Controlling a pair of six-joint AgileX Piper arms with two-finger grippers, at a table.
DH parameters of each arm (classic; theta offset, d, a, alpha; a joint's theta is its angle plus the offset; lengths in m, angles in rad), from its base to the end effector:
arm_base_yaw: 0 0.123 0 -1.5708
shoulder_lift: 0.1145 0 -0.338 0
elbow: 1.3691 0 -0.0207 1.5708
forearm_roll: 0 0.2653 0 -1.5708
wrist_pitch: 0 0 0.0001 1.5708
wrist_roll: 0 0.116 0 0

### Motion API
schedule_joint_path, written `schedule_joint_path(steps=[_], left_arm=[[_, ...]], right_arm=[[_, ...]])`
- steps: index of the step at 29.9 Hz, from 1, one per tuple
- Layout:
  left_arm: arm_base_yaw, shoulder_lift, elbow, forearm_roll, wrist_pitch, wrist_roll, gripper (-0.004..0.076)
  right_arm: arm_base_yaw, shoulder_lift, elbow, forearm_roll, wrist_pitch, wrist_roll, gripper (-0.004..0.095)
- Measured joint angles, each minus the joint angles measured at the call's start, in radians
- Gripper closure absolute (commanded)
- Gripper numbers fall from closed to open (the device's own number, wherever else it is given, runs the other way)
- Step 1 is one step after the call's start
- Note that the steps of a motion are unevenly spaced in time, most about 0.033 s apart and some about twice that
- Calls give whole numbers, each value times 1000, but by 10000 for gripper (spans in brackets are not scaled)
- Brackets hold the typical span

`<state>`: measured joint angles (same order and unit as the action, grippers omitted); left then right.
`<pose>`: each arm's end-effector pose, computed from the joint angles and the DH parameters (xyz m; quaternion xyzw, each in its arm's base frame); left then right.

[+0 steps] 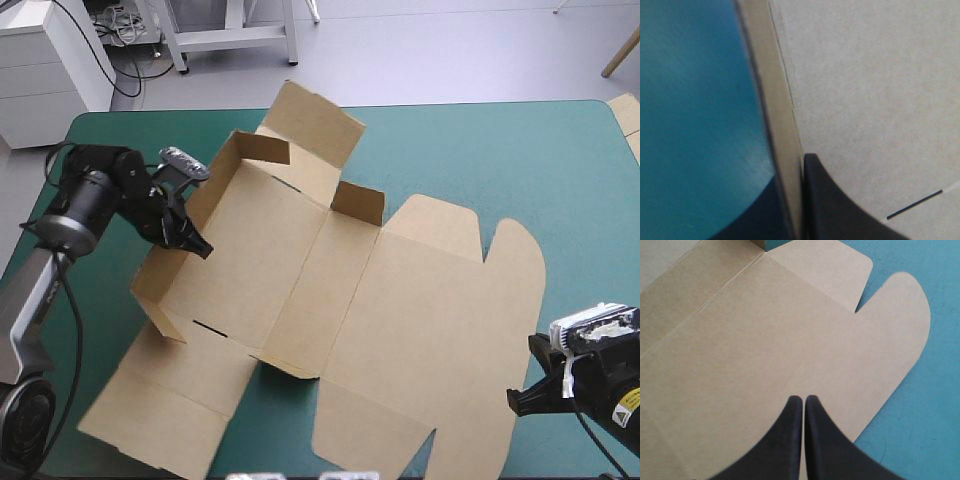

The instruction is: Fold the box

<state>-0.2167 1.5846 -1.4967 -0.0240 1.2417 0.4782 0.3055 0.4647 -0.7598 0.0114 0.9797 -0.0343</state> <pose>0.3372 -0.0769 0.3689 0.3340 0.9282 0.0096 0.1636 0.0487 0.0165 0.3609 -0.1489 0.8712 0.0688 0.4626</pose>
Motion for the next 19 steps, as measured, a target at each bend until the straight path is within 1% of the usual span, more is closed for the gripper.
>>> schedule_joint_path(steps=[3,6,9,11,14,19], left_arm=[[-101,59,-105,143,1,31,731],[-175,112,-168,241,1,97,731],[-247,153,-197,322,-2,167,731],[-285,168,-200,364,-10,185,731],[-340,183,-201,426,-49,199,732],[-441,184,-201,534,-153,193,731]], right_arm=[[0,0,0,0,0,0,910],[0,0,0,0,0,0,910],[0,0,0,0,0,0,910],[0,0,0,0,0,0,910],[0,0,0,0,0,0,910],[0,0,0,0,0,0,910]])
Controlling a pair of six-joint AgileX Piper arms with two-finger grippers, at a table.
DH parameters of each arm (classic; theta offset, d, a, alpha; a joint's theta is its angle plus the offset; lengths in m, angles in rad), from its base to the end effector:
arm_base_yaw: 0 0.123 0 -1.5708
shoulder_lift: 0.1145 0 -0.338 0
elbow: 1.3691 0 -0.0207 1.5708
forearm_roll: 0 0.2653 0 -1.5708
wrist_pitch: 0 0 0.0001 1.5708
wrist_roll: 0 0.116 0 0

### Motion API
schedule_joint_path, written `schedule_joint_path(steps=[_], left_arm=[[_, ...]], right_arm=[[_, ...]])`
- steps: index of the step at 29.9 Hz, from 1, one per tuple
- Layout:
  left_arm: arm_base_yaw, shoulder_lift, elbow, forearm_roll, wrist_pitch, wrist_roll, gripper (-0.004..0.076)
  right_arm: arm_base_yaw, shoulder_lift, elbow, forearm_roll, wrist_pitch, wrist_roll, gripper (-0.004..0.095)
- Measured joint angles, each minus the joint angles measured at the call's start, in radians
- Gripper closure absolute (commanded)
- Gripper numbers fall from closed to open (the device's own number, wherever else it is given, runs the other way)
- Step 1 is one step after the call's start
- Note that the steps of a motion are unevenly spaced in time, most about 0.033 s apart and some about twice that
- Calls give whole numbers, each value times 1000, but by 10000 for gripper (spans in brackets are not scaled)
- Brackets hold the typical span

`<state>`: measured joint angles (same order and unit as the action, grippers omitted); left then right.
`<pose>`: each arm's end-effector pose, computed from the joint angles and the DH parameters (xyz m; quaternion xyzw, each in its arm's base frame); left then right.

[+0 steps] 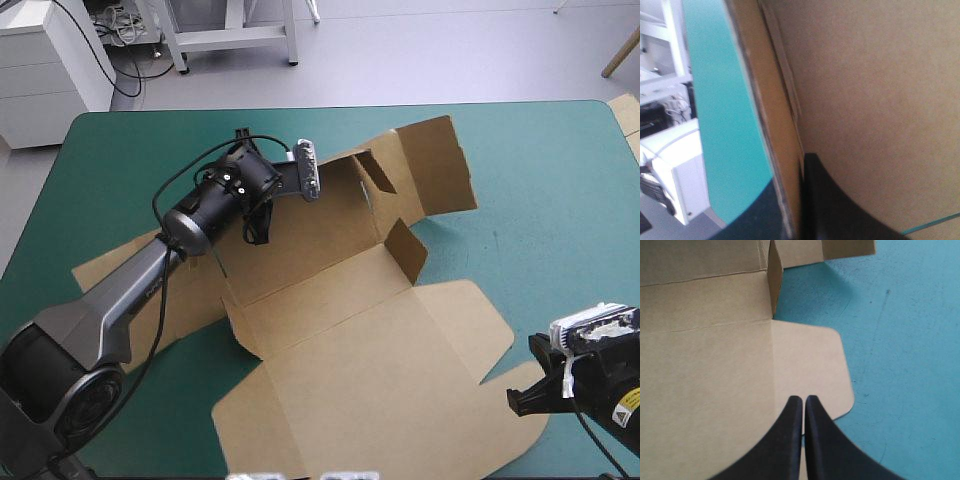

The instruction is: Fold the box

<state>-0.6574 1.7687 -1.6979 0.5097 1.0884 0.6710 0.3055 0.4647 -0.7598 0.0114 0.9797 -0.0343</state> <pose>0.3663 -0.2194 0.3808 0.6239 0.7025 0.2469 0.2372 0.0487 0.0165 0.3609 -0.1489 0.8712 0.0688 0.4626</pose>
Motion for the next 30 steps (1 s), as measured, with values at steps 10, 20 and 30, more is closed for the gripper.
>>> schedule_joint_path(steps=[10,20,30], left_arm=[[-133,2,0,131,-84,-93,732],[-268,-65,155,334,-168,-260,732],[-404,-199,434,658,-228,-573,732]], right_arm=[[0,0,0,0,0,0,910],[0,0,0,0,0,0,910],[0,0,0,0,0,0,902]])
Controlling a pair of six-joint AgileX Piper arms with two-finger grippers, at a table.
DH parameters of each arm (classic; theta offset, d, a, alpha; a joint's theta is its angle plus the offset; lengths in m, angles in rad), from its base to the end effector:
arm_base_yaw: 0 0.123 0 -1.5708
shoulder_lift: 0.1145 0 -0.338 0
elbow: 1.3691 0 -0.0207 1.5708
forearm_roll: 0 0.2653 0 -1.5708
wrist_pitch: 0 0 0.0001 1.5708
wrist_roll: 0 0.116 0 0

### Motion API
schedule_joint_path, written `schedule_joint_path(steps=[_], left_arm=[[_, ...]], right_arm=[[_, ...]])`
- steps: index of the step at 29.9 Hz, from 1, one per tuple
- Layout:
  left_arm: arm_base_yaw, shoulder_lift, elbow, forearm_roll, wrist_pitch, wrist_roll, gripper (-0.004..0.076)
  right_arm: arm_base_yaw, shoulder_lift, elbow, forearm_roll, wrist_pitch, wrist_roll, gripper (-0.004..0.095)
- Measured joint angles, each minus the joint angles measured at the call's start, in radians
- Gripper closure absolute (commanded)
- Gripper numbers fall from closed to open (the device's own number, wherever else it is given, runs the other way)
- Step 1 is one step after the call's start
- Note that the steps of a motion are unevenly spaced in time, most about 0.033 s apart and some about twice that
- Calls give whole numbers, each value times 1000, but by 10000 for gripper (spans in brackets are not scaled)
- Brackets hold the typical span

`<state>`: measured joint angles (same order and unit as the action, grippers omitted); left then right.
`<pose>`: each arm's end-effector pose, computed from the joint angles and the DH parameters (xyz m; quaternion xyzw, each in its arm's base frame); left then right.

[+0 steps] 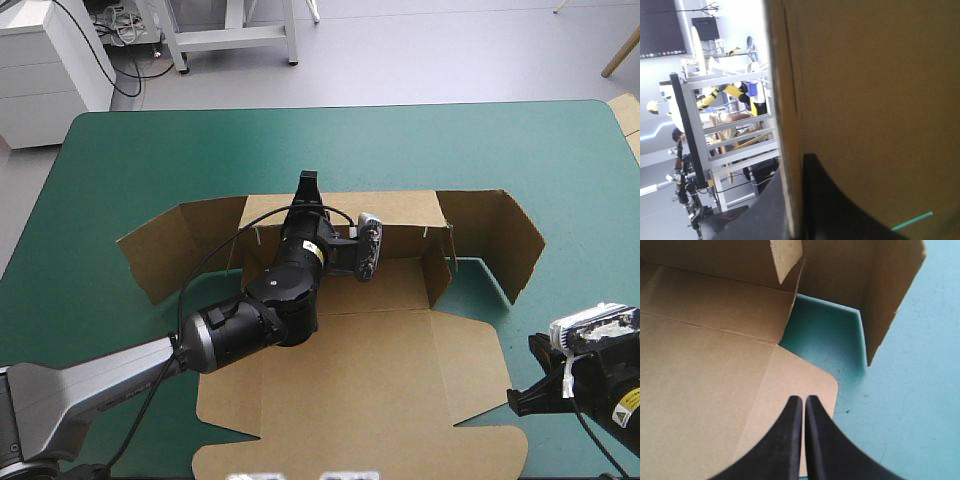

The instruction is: Fold the box

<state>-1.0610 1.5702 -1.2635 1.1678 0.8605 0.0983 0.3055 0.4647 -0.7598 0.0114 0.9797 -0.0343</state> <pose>0.2503 -0.2818 0.3711 0.6501 0.5417 0.3429 0.4078 0.0487 0.0165 0.3609 -0.1489 0.8712 0.0688 0.4626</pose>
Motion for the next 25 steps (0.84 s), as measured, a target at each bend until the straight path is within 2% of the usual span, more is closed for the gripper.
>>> schedule_joint_path(steps=[3,6,11,12,17,25], left_arm=[[-3,-6,34,60,-4,-78,732],[-3,-8,61,92,-12,-162,732],[-3,-8,68,120,-38,-222,731],[-3,-8,68,125,-40,-226,731],[-3,-8,69,139,-47,-270,731],[-3,-1,79,156,-64,-320,732]], right_arm=[[0,0,0,0,0,0,833],[0,0,0,0,0,0,619],[0,0,0,-3,0,10,10],[0,0,0,-4,0,18,-36],[0,10,0,-4,-18,74,-31],[0,63,0,-4,-120,111,-22]])
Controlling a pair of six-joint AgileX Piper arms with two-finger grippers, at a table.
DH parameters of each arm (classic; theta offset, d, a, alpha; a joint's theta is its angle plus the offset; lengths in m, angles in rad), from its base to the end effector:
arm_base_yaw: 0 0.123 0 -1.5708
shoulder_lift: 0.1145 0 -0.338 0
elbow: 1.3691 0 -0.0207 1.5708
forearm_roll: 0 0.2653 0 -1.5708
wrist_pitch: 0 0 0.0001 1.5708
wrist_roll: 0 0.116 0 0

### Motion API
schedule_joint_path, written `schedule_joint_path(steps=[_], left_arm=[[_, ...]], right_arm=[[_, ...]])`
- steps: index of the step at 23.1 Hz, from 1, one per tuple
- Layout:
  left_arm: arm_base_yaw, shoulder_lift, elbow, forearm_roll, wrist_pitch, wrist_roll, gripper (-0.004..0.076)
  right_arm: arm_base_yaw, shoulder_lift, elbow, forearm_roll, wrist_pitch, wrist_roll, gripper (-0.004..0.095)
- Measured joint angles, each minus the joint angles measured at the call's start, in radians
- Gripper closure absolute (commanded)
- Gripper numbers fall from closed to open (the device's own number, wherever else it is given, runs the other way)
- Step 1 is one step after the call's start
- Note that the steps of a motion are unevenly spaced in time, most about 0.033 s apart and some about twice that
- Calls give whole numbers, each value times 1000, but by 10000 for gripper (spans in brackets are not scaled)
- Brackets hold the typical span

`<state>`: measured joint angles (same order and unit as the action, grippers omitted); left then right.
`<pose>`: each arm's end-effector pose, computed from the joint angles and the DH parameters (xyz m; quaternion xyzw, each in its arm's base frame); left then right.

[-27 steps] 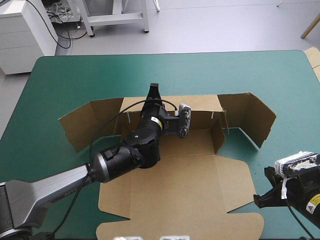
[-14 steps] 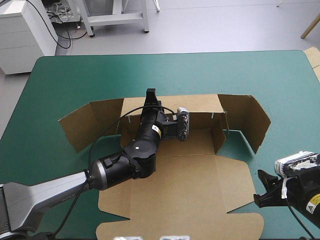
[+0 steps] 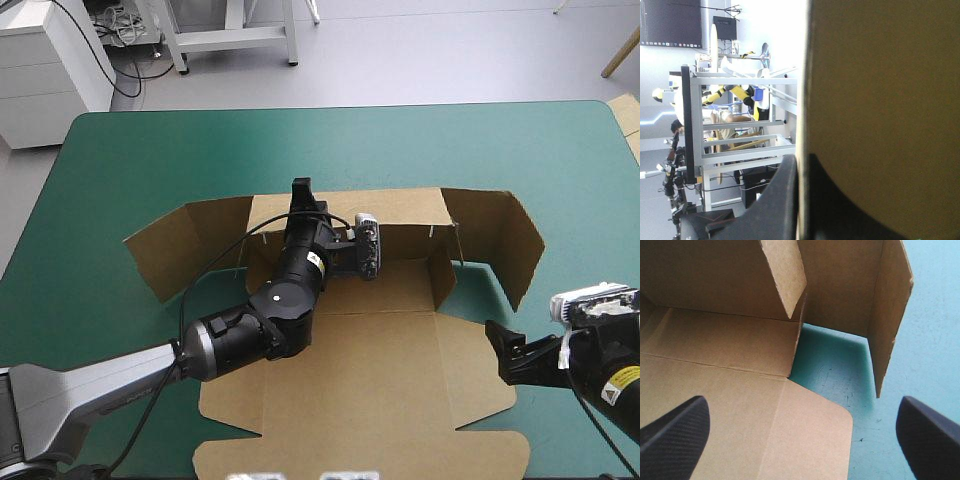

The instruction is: Fold the box

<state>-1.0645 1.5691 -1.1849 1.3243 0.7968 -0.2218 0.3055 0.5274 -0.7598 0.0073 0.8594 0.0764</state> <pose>0.2495 -0.2839 0.3579 0.5997 0.5710 0.3114 0.4662 0.0705 0.0229 0.3687 -0.0987 0.8644 0.0971 0.4833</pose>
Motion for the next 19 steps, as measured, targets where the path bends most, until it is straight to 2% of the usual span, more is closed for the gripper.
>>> schedule_joint_path(steps=[9,11,14,19], left_arm=[[-1,27,76,196,24,-130,731],[-7,27,80,206,44,-136,731],[-32,27,80,217,70,-141,731],[-47,27,80,218,71,-141,731]], right_arm=[[0,153,-11,-21,-14,63,-21],[0,214,-51,-83,-14,105,-21],[0,331,-176,-269,-14,190,-21],[0,492,-368,-360,-7,216,-21]])
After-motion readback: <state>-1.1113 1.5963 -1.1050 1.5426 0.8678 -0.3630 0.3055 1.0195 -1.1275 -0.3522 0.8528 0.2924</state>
